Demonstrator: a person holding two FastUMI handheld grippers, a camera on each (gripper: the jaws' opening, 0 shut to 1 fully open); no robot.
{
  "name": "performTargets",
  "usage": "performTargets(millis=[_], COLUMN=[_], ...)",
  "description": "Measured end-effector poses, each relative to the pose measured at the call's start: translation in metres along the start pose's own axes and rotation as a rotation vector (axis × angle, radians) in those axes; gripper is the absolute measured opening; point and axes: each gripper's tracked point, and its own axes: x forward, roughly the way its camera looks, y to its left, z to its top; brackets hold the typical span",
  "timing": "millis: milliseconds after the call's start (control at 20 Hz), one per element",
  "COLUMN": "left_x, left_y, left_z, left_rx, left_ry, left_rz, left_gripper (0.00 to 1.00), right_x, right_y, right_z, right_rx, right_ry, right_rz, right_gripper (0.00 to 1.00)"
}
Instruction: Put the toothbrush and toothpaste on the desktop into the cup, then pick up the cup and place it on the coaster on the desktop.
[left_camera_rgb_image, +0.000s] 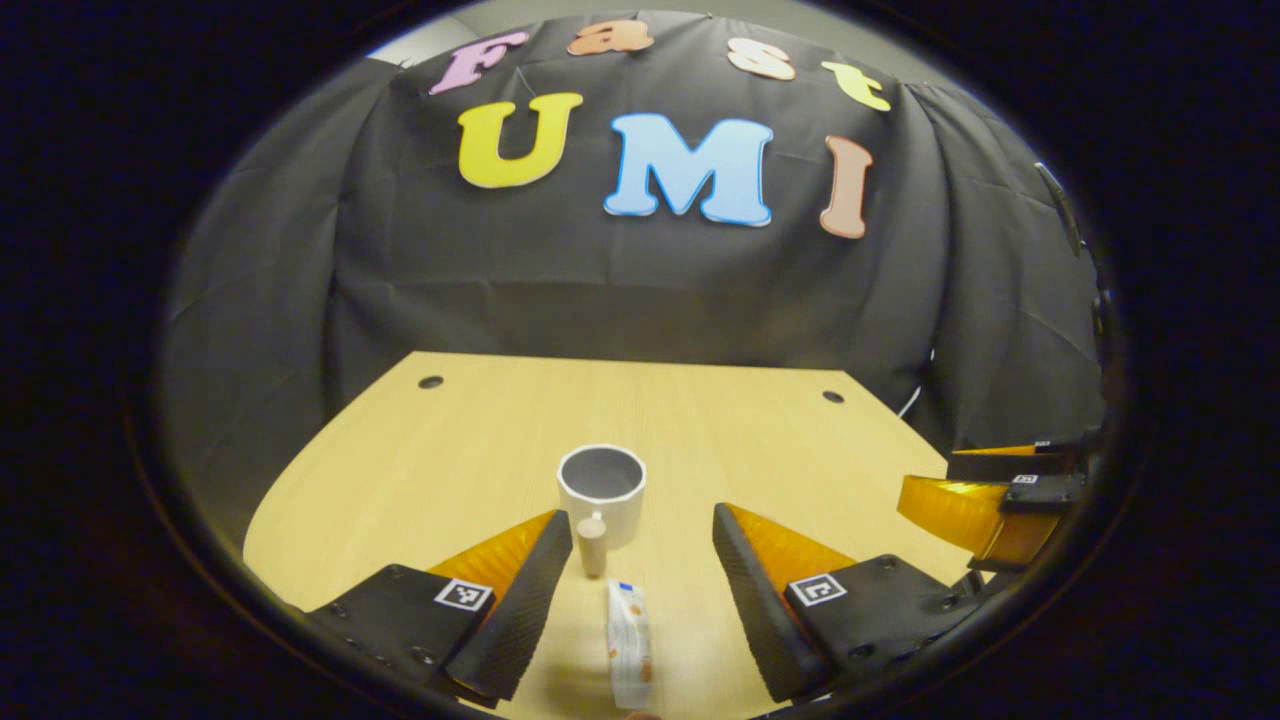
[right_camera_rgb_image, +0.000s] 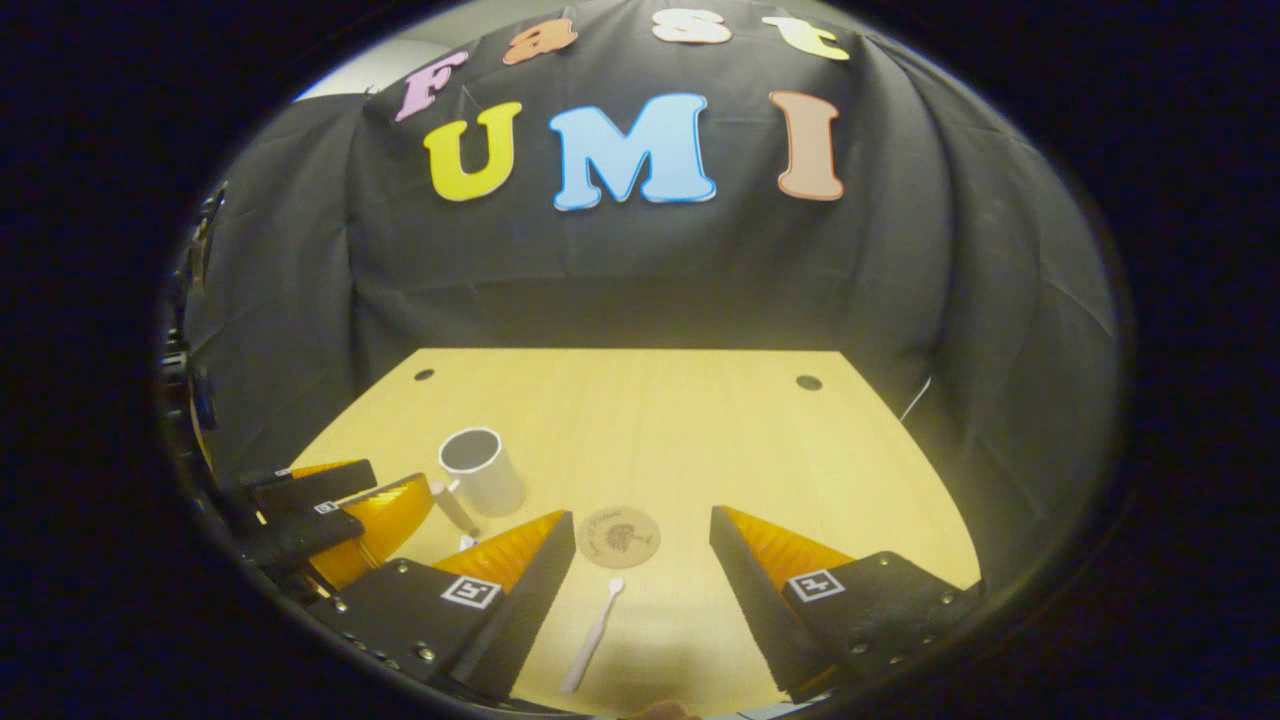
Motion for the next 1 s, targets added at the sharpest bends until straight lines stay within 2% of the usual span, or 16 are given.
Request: performTargets(millis=[500, 850, 1000], left_x=[0.016, 0.015, 0.018], left_y=[0.017, 0.028, 0.024], left_z=[-0.065, -0.130, -0.143], left_rx=[-0.055, -0.032, -0.006], left_ry=[0.298, 0.575, 0.662], left_rz=[0.003, 0.011, 0.021], left_gripper=[0.92, 0.94, 0.94], right_x=[0.028, 0.038, 0.039], right_y=[0.022, 0.033, 0.038], right_z=[-0.073, -0.125, -0.145], right_rx=[0.004, 0.021, 0.023], right_ry=[0.306, 0.531, 0.611], right_rz=[0.015, 0.028, 0.037], right_gripper=[0.89, 0.89, 0.89])
